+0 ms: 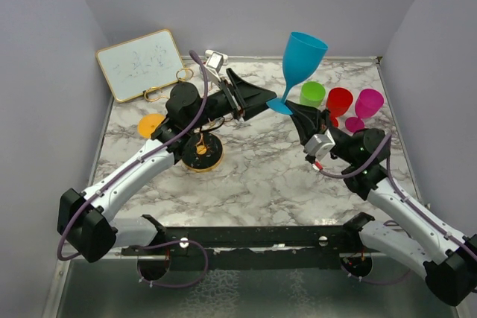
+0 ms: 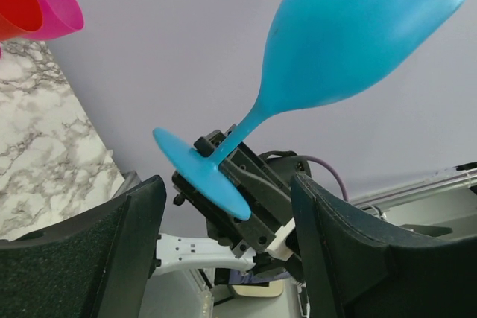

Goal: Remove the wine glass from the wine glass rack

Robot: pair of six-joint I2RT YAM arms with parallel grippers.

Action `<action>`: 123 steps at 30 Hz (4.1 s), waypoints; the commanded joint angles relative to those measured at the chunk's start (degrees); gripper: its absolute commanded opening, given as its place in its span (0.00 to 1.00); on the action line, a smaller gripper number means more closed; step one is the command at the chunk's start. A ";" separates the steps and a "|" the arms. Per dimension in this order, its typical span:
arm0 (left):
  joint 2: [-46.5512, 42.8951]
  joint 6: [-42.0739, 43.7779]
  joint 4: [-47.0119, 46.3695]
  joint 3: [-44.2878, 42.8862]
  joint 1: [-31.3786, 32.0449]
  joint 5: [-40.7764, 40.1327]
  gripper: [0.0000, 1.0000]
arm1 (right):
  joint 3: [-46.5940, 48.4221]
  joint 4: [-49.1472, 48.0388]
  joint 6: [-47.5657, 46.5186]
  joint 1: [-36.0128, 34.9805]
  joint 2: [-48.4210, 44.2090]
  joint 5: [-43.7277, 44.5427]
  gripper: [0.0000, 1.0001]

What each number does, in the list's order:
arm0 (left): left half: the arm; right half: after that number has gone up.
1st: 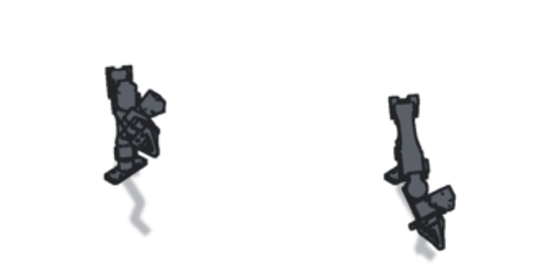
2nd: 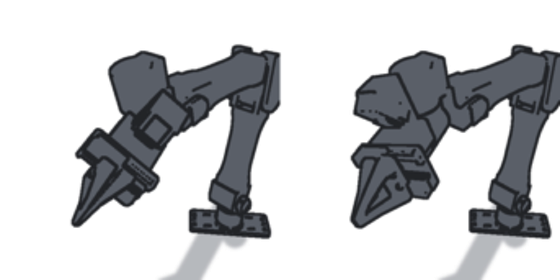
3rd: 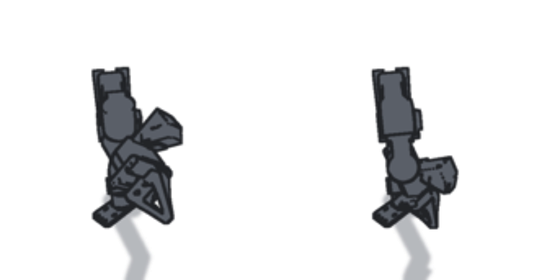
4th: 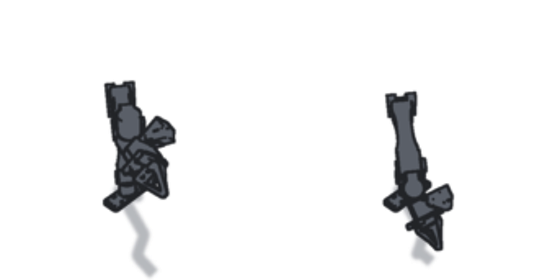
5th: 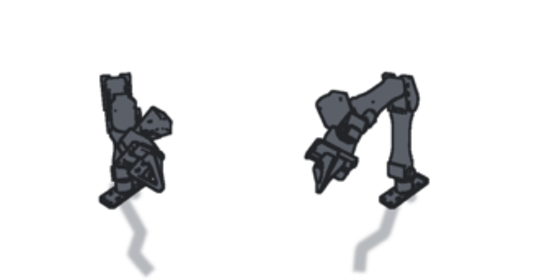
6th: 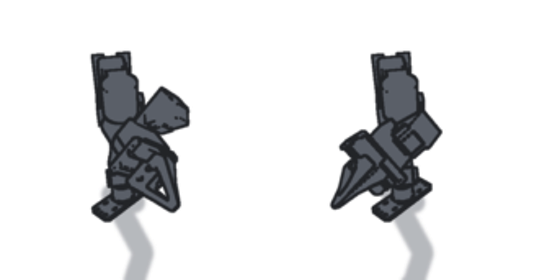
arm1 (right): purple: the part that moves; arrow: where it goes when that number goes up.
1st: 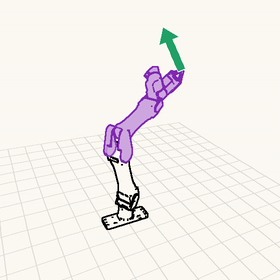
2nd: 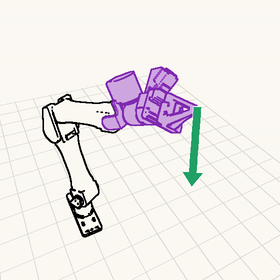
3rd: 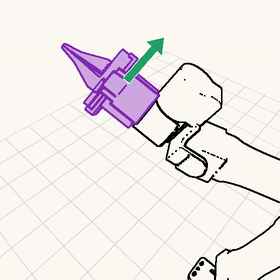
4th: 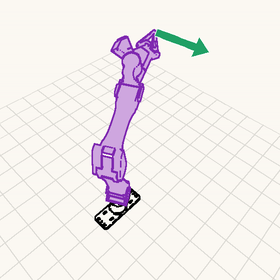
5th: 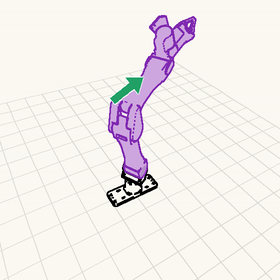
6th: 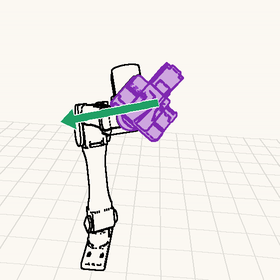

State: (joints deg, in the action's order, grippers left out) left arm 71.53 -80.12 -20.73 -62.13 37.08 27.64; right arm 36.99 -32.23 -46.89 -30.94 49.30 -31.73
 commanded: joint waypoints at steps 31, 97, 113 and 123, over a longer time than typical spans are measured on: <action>-8.18 38.72 31.13 -24.74 -7.77 -21.47 0.00 | 2.43 22.16 34.51 -8.08 -12.65 20.21 0.29; -7.12 49.29 31.43 -18.50 -7.55 -15.90 0.97 | 44.30 54.74 68.88 4.57 8.26 14.64 0.01; -19.64 56.30 30.19 -9.45 -7.60 -27.67 0.94 | 50.66 83.53 61.83 4.57 17.72 46.23 0.01; -24.49 58.70 33.25 -7.39 -7.56 -32.98 0.89 | 51.57 91.19 58.88 4.81 31.27 49.36 0.01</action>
State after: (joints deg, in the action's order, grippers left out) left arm 48.77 -23.49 11.68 -70.65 29.36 -1.45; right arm 87.33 53.41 13.89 -26.24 77.36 14.52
